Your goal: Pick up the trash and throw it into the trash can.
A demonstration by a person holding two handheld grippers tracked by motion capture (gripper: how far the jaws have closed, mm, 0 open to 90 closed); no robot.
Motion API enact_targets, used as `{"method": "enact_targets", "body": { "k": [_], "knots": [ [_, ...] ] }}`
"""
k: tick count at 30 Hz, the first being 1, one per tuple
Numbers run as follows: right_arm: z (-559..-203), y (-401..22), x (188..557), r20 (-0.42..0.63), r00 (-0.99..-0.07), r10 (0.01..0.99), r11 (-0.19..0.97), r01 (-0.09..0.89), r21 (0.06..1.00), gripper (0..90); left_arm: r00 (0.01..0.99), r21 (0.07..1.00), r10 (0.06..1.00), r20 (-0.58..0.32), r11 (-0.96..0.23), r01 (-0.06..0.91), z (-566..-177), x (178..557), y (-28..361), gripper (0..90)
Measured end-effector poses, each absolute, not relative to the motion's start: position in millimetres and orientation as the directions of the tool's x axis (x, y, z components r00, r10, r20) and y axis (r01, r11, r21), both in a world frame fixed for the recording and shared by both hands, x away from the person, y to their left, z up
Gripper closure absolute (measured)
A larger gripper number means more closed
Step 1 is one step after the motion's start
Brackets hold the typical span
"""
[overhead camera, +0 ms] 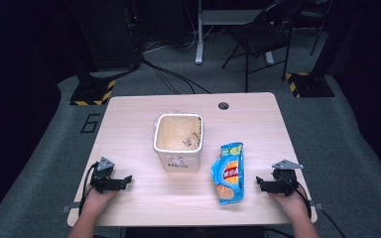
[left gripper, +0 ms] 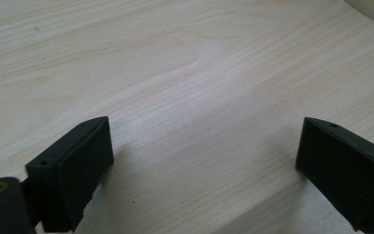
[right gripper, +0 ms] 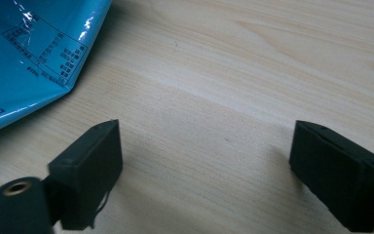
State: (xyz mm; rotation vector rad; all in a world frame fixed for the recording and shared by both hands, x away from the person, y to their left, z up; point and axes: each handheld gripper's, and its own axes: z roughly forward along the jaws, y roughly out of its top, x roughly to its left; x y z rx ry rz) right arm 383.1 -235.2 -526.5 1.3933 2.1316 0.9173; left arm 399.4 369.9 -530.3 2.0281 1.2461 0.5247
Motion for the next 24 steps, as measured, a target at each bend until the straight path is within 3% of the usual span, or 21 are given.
{"method": "enact_targets", "body": {
  "k": [2, 12, 19, 24],
  "knots": [
    [-525.7, -235.4, 382.9, 0.003, -0.401, 0.916, 0.274, 0.632, 0.725, 15.0, 0.448, 0.736, 0.894, -0.017, -0.292, 0.61, -530.3, 399.4, 370.1, 9.7],
    [-517.0, -229.0, 381.3, 0.025, -0.391, 0.92, 0.262, 0.662, 0.702, 44.5, 0.443, 0.736, 0.897, -0.014, -0.29, 0.612, -529.7, 398.5, 370.7, 12.3],
    [-511.2, -227.7, 380.1, 0.061, -0.389, 0.919, 0.243, 0.682, 0.689, 49.8, 0.451, 0.737, 0.893, -0.014, -0.296, 0.608, -529.9, 392.7, 369.7, 12.4],
    [-494.5, -225.4, 376.9, 0.093, -0.407, 0.909, 0.216, 0.648, 0.73, 53.0, 0.447, 0.736, 0.895, -0.013, -0.294, 0.61, -529.9, 391.6, 369.0, 12.4]
  ]
}}
